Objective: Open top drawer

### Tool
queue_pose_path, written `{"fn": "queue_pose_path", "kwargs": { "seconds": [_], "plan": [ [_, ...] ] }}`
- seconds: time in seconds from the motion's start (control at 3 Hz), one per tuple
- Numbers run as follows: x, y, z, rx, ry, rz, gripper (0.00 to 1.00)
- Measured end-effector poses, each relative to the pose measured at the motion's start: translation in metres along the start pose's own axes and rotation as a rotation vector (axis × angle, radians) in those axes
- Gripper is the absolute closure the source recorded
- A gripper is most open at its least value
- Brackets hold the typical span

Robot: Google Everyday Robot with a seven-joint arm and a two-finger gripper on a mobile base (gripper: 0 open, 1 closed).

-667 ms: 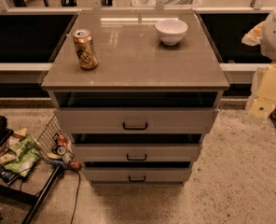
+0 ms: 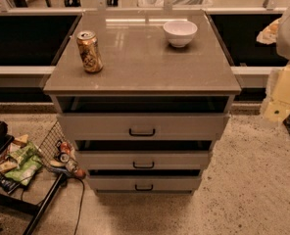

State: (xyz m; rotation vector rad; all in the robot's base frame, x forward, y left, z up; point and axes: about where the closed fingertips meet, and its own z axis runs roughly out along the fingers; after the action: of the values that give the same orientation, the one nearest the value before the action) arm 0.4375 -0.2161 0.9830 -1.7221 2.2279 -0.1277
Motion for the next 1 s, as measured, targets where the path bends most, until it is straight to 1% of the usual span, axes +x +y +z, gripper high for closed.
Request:
{"fn": "queue_pose_path", "kwargs": {
  "seconds": [0.33, 0.67, 1.0],
  "plan": [
    [-0.016, 0.009, 0.005, 0.019, 0.076, -0.019, 0.00],
    [-0.008, 0.009, 0.047, 0.038, 0.197, -0.027, 0.00],
    [-0.004, 0.003, 0.100, 0.058, 0.253, -0.059, 0.00]
  ]
}}
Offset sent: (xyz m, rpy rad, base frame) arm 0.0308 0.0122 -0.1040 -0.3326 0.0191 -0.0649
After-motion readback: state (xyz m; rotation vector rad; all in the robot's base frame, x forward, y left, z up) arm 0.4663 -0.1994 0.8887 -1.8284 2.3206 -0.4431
